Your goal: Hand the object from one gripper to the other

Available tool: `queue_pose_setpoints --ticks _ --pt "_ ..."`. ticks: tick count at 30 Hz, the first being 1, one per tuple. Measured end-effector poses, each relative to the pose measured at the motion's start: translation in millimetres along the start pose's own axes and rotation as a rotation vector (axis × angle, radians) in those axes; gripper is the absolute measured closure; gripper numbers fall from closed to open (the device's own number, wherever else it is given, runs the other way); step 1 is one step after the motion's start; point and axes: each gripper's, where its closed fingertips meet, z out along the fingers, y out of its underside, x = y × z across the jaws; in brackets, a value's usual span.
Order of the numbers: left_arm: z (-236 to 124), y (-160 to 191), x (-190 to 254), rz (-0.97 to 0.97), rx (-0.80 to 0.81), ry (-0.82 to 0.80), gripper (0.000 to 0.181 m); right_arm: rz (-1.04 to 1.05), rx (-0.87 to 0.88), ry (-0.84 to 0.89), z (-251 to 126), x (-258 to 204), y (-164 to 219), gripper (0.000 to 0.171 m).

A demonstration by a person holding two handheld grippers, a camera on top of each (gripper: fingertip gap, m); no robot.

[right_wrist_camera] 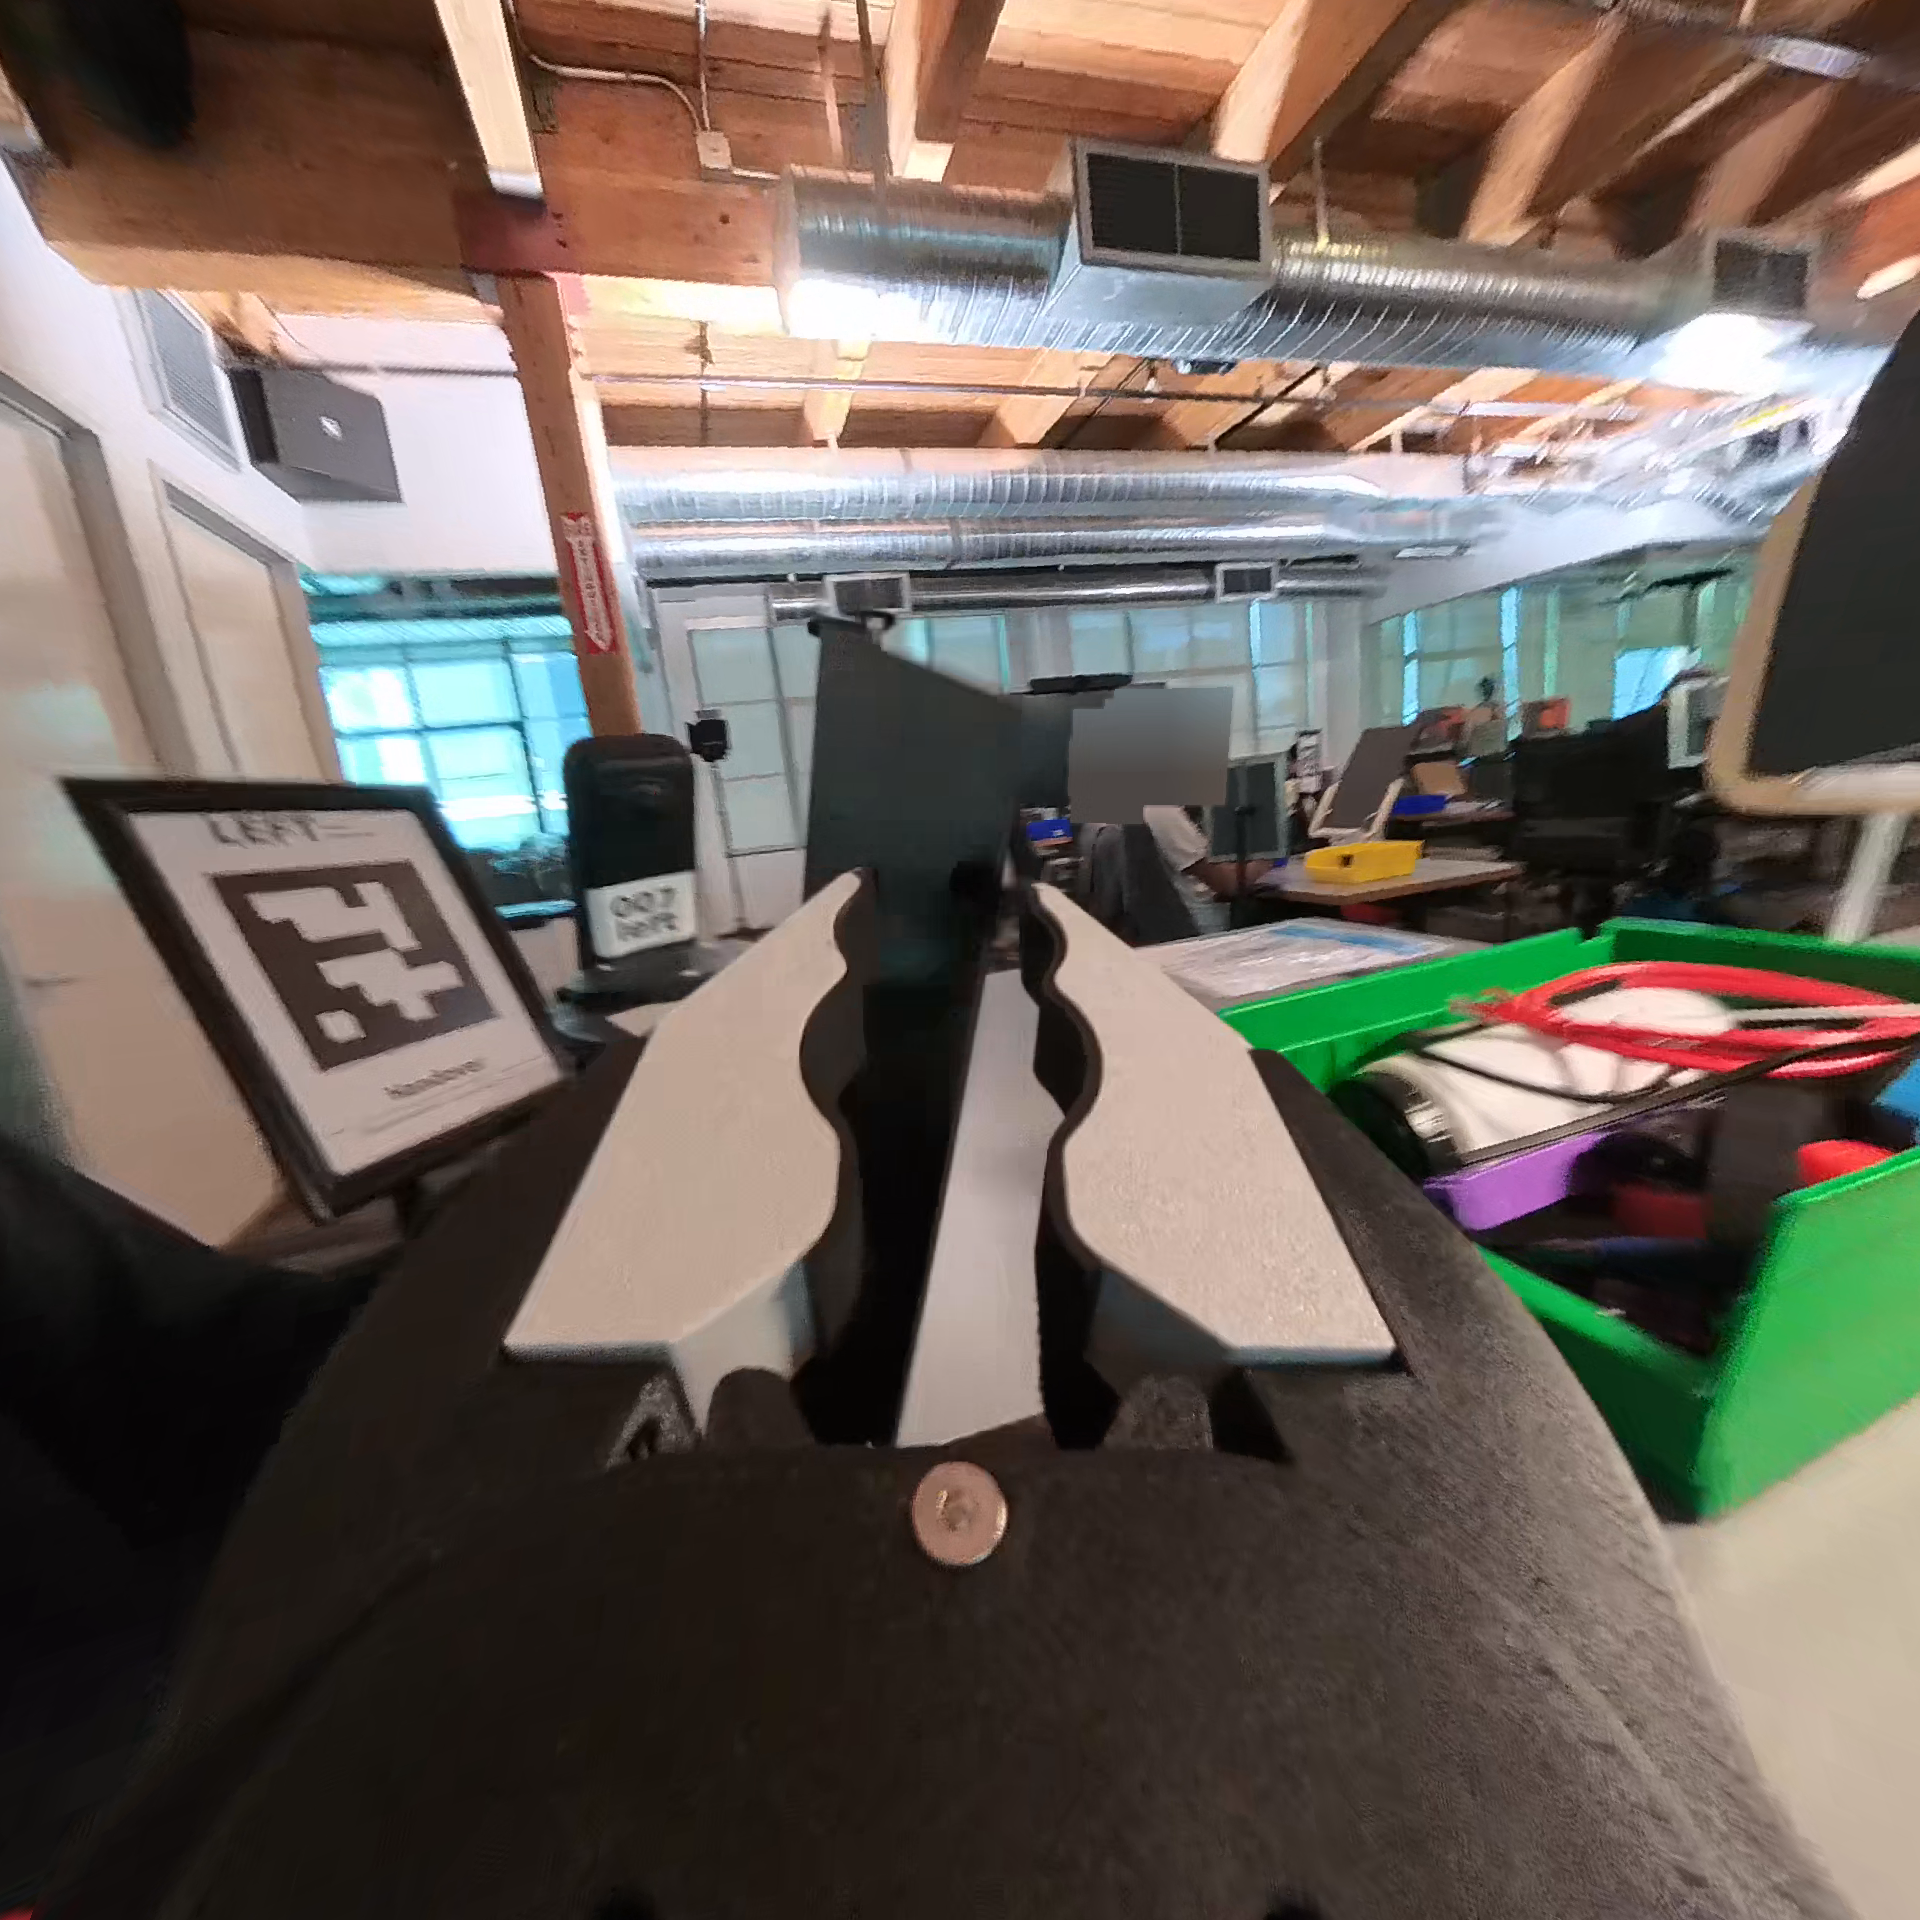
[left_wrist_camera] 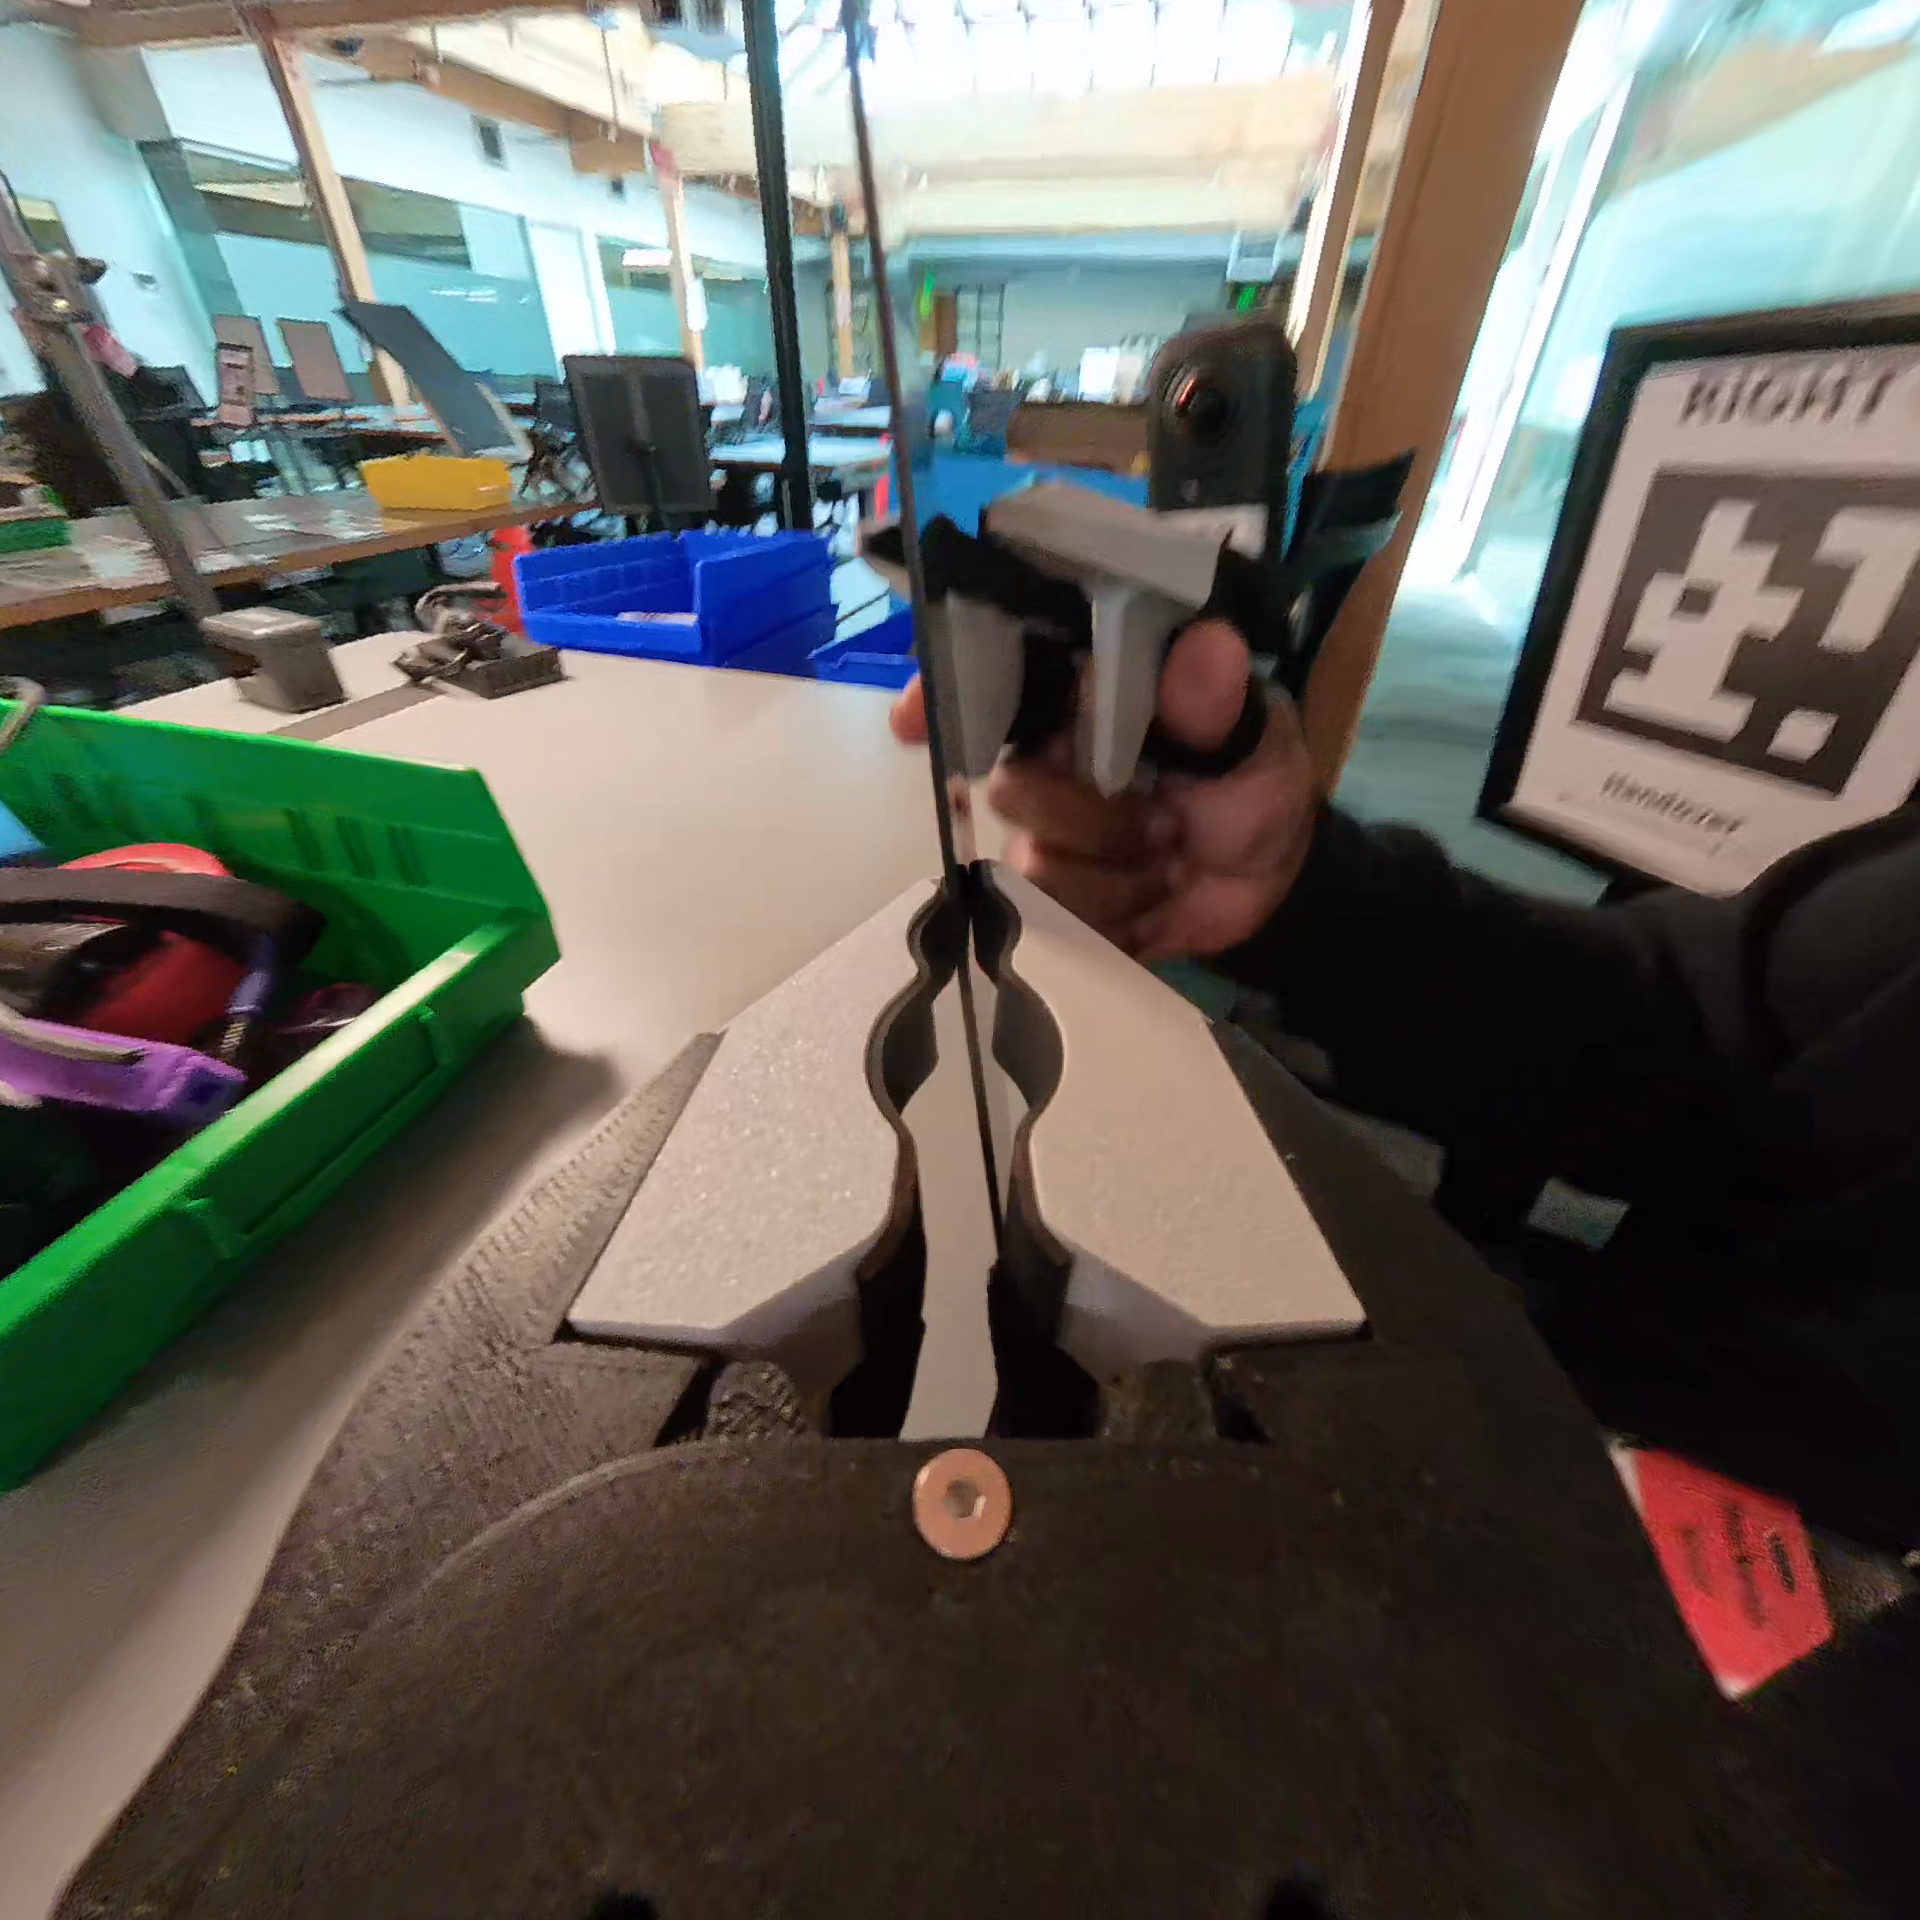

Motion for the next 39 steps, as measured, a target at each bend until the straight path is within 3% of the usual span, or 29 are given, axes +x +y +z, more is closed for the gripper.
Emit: queue_pose_setpoints --ticks 5,9,11,14,16,21,25,29,36,37,39 --pt "-13.3 17.6 2.6 0.168 -0.218 -0.057 0.179 -0.371 -0.128 0.071 -14.3 -0.8 -7.0 0.133" --pt "-14.7 38.1 7.6 0.235 -0.350 -0.044 0.179 -0.556 -0.341 0.041 -14.9 -8.0 22.3 0.127" --pt "-13.3 46.7 11.3 0.260 -0.392 -0.027 0.179 -0.575 -0.424 0.003 -15.2 -12.6 38.4 0.135" --pt "-14.2 51.4 2.0 0.264 -0.409 -0.068 0.179 -0.542 -0.445 -0.022 -17.6 -12.8 40.3 0.149" --pt "-14.5 39.0 -8.0 0.203 -0.318 -0.098 0.171 -0.489 -0.386 -0.060 -18.4 -18.2 31.4 0.159" --pt "-26.1 5.5 -41.6 -0.039 -0.007 -0.128 0.123 -0.378 -0.226 -0.079 -20.0 -16.0 10.2 0.168" --pt "-36.5 0.1 -71.1 -0.264 0.144 -0.147 0.107 -0.249 -0.087 -0.082 -25.1 -5.6 -4.8 0.169" --pt "-28.2 2.8 -69.8 -0.423 0.209 -0.057 0.104 -0.165 0.004 -0.054 -27.6 5.8 -14.3 0.169" --pt "5.0 27.7 -51.4 -0.443 0.086 -0.024 0.101 -0.060 0.080 -0.054 -26.9 8.0 -22.6 0.169" --pt "9.0 28.3 -46.9 -0.423 0.080 -0.015 0.102 -0.036 0.076 -0.066 -25.5 6.6 -21.0 0.169" --pt "16.0 31.7 -36.1 -0.336 0.046 -0.006 0.121 0.018 0.057 -0.090 -21.9 4.3 -16.6 0.169"
